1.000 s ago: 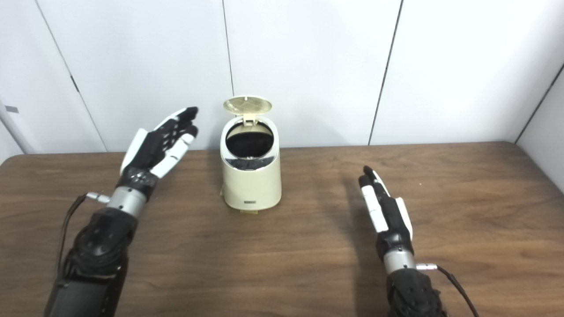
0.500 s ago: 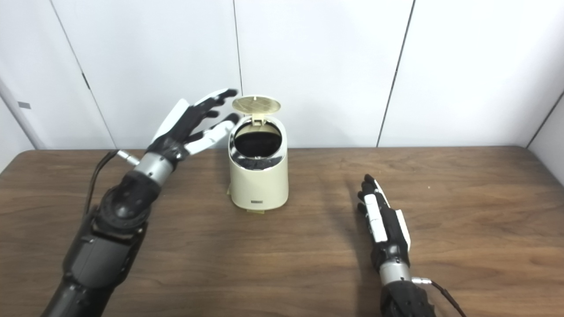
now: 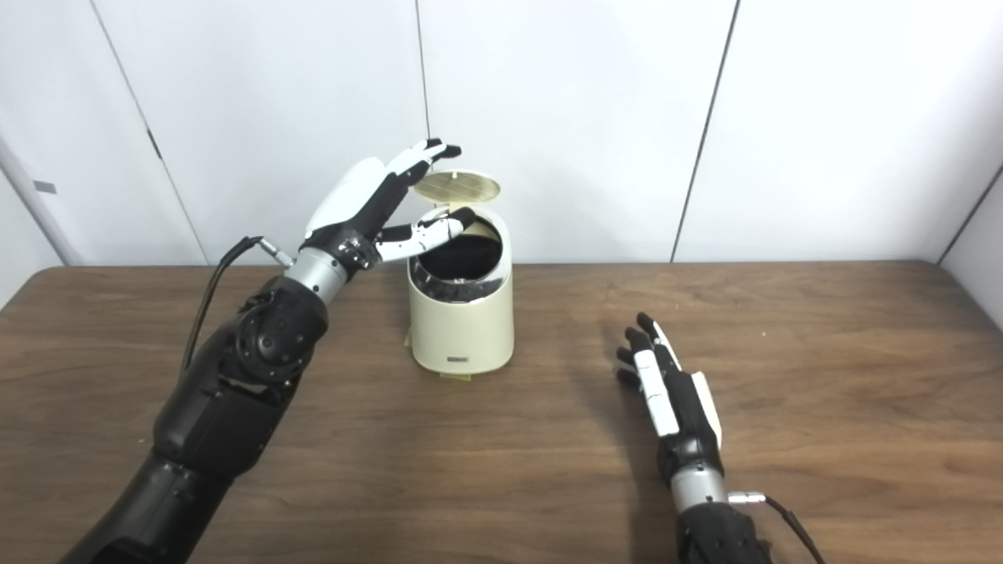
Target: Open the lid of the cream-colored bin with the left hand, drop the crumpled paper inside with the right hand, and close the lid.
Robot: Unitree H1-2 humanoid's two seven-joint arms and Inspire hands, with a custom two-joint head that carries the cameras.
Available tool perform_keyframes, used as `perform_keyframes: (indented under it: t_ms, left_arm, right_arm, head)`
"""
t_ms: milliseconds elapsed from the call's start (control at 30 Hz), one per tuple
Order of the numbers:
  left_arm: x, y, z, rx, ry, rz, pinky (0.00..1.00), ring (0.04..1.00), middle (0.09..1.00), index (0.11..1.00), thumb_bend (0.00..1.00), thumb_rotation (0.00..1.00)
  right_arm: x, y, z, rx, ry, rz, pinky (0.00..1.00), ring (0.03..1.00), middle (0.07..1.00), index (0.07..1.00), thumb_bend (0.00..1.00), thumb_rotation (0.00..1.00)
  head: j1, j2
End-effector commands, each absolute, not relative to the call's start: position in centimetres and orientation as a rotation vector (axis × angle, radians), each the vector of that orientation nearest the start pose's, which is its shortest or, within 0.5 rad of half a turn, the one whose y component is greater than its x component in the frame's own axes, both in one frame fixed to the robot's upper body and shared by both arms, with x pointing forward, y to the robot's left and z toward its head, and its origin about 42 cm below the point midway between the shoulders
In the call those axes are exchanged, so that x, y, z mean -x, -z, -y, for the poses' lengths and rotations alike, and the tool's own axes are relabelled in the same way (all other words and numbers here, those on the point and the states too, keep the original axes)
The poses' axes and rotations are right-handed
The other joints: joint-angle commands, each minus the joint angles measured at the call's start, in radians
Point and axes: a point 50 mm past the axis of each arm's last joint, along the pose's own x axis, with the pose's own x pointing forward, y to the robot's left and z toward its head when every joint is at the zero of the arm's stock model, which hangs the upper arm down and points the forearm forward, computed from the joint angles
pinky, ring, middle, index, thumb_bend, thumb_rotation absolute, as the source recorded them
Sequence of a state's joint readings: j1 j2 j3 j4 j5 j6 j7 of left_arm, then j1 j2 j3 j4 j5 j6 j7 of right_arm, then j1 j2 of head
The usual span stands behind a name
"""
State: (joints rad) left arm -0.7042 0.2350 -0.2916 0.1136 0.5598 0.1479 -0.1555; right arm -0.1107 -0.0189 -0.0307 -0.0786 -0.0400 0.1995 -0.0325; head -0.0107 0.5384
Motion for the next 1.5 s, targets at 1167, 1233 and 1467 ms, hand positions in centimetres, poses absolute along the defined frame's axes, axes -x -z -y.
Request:
perform_keyframes:
  t_ms: [1167,1233,1467]
  left_arm:
    - [-44.3,-31.2,-14.5,-1.238,0.196,0.568,0.79,0.93,0.88,0.562,0.57,0.71]
    - [-44.2,-30.6,-14.5,-1.253,0.212,0.559,0.79,0.928,0.877,0.567,0.58,0.69]
    - [-44.3,-28.6,-14.5,-1.323,0.267,0.52,0.84,0.935,0.884,0.619,0.58,0.73]
  right_arm:
    - [-33.0,-15.3,21.2,0.187,0.057,0.023,0.74,0.849,0.886,0.95,0.54,0.91]
    - [-33.0,-15.4,21.2,0.244,0.061,0.035,0.71,0.845,0.878,0.947,0.55,0.92]
    - [-32.7,-15.7,21.0,0.274,0.056,0.067,0.72,0.838,0.869,0.951,0.58,0.91]
  head:
    - [-0.031,0.024]
    - [-0.034,0.025]
    - [-0.046,0.037]
